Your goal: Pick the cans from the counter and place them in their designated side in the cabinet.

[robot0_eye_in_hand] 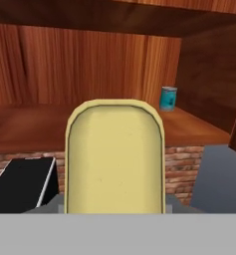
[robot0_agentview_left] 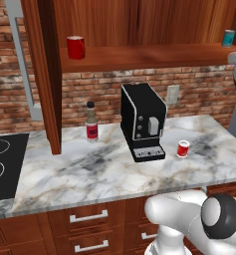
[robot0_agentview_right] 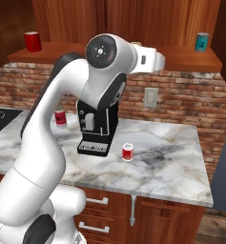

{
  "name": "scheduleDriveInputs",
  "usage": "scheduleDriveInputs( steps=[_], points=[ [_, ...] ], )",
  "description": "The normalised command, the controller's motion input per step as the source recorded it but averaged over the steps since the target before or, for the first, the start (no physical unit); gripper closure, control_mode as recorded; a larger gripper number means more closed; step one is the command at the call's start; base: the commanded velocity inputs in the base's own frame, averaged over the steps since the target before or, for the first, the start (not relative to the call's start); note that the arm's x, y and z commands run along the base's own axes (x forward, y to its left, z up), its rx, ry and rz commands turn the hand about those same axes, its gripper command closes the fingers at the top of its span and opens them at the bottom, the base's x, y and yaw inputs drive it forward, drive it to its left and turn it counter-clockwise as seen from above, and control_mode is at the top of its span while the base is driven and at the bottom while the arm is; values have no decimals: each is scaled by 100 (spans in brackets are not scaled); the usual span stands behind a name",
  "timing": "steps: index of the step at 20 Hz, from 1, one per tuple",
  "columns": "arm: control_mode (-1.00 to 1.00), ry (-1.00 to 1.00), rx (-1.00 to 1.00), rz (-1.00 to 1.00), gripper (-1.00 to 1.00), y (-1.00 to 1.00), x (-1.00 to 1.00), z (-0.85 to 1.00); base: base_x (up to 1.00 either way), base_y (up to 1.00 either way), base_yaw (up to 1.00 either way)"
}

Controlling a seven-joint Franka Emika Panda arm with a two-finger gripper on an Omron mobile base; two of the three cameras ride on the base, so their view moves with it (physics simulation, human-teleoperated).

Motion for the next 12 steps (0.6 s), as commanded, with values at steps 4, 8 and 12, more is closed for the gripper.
scheduleDriveInputs(
  steps=[4, 8, 12],
  points=[
    [-100, 0, 0, -2, 100, -10, 15, 1, 0, 0, 0],
    [-100, 0, 0, -1, 100, -6, 18, 1, 0, 0, 0],
    [-100, 0, 0, 0, 100, -7, 18, 0, 0, 0, 0]
  ],
)
